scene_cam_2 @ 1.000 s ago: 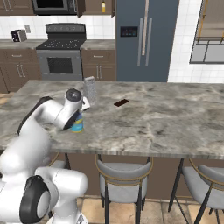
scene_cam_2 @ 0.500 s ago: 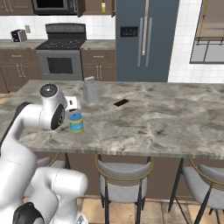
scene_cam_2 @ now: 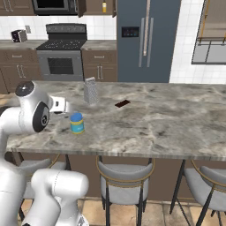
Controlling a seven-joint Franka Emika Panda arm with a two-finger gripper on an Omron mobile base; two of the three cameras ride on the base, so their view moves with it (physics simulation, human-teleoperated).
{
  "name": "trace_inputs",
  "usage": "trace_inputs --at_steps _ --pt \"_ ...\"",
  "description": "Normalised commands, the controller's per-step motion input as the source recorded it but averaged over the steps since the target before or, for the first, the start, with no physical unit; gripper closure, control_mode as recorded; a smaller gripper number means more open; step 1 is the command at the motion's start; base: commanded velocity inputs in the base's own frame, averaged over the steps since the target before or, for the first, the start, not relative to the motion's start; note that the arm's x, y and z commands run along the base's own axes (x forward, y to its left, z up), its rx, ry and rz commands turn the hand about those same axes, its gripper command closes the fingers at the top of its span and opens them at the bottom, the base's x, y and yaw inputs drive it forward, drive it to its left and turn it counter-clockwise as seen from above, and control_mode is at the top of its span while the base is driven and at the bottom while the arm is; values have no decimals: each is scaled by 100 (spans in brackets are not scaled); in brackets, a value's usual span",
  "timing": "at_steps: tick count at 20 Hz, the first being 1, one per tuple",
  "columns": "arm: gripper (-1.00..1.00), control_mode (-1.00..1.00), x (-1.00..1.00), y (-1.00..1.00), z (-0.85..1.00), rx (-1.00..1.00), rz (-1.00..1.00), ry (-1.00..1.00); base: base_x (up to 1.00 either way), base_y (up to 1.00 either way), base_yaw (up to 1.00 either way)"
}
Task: Move the mustard and mayonnaise from the cabinet to the dining counter.
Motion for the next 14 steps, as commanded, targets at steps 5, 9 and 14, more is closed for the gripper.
trace_inputs --at_steps 5,9,14 --pt "-100 -100 -57 0 31 0 -2 0 0 0 0" --pt "-100 -100 -54 2 29 0 0 0 0 0 0" --pt "-100 -100 -50 1 25 1 0 0 0 0 0"
